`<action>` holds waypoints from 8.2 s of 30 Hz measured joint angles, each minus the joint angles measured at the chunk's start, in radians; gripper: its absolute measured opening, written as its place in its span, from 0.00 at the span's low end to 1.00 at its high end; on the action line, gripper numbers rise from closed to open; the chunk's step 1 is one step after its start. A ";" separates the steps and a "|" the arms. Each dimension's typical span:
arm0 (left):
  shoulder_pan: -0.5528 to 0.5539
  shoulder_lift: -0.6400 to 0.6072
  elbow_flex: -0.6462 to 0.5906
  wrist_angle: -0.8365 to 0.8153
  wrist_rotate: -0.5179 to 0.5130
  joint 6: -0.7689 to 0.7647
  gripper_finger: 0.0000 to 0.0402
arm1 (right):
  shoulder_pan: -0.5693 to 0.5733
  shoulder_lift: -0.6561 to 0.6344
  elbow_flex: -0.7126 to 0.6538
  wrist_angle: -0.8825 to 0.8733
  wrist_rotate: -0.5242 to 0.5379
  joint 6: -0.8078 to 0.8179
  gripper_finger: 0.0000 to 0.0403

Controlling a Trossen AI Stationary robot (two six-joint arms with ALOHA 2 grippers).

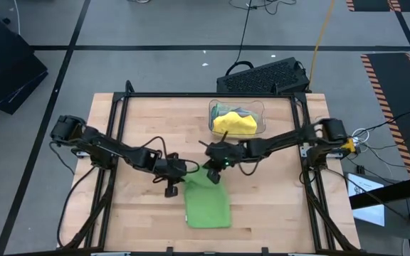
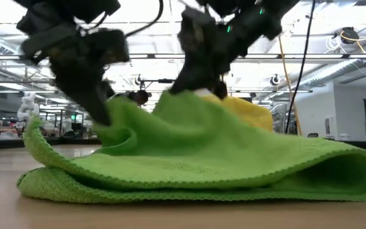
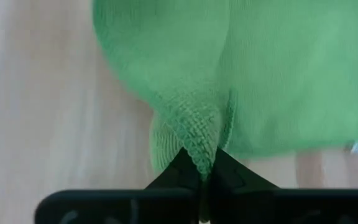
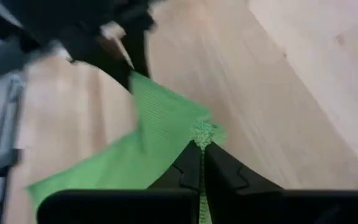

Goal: Fold microfiber towels
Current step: Fold the green towel, then put the green towel in the transparent bin

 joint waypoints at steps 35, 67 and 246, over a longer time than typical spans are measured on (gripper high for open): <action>-0.003 -0.188 0.241 -0.449 0.016 0.205 0.05 | 0.077 -0.263 -0.152 0.073 0.061 0.000 0.00; -0.169 0.108 0.246 -0.180 -0.130 -0.241 0.04 | 0.179 -0.160 -0.484 0.555 -0.250 -0.001 0.00; -0.017 0.191 0.301 -0.062 0.037 -0.334 0.90 | 0.070 -0.456 -0.384 0.051 -0.161 0.964 0.74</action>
